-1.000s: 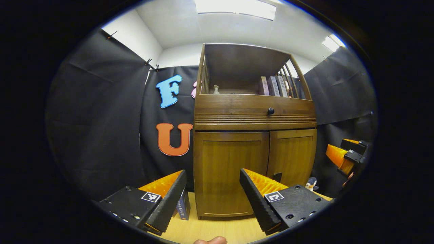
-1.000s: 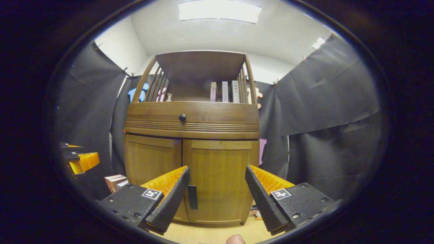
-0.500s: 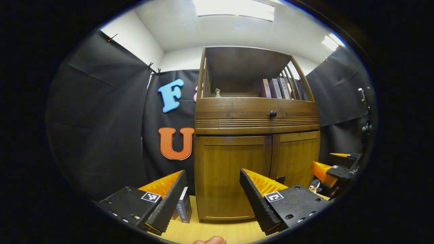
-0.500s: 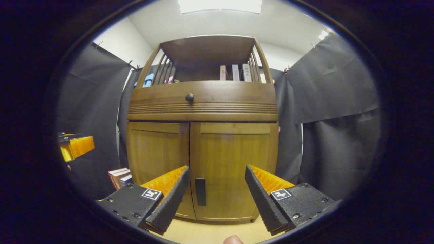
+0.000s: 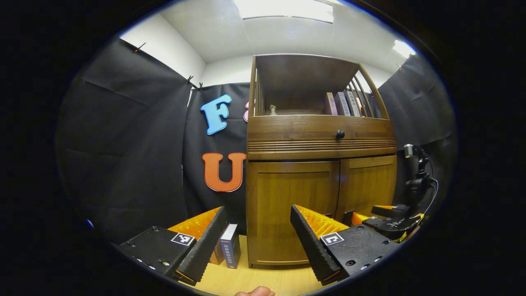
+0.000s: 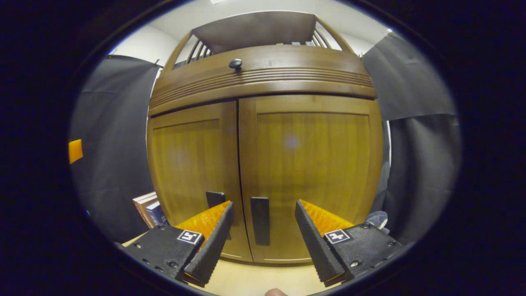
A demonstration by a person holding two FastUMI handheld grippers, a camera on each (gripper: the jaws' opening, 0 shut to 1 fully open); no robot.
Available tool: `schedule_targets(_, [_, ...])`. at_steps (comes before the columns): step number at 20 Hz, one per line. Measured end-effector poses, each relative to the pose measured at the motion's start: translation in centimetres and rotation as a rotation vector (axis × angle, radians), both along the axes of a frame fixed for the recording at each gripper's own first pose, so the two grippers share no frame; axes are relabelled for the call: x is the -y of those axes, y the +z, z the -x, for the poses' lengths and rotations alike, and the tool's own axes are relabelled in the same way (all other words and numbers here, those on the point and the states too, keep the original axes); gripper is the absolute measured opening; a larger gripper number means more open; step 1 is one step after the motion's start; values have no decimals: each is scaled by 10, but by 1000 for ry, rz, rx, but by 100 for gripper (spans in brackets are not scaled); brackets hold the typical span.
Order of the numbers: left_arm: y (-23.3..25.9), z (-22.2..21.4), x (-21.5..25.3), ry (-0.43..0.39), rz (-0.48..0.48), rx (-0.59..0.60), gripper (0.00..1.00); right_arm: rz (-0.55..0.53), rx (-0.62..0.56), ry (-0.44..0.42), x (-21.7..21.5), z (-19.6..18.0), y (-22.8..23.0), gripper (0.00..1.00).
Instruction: Open the right door of the double-door shoe cabinet with the right hand, and open the left door with the left hand.
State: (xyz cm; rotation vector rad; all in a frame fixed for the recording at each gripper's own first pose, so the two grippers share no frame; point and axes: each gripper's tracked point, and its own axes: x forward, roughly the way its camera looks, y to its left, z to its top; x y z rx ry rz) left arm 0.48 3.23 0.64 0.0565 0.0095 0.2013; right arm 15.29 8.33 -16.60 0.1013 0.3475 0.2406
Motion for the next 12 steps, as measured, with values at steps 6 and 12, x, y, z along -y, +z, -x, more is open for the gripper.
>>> schedule_targets(6, [-2,9,-8,39,0,-13,95,10,-93,-35,-5,-31,-43,71])
schedule_targets(12, [-10,9,-9,51,12,-36,95,-22,-161,-54,-10,-43,-64,61])
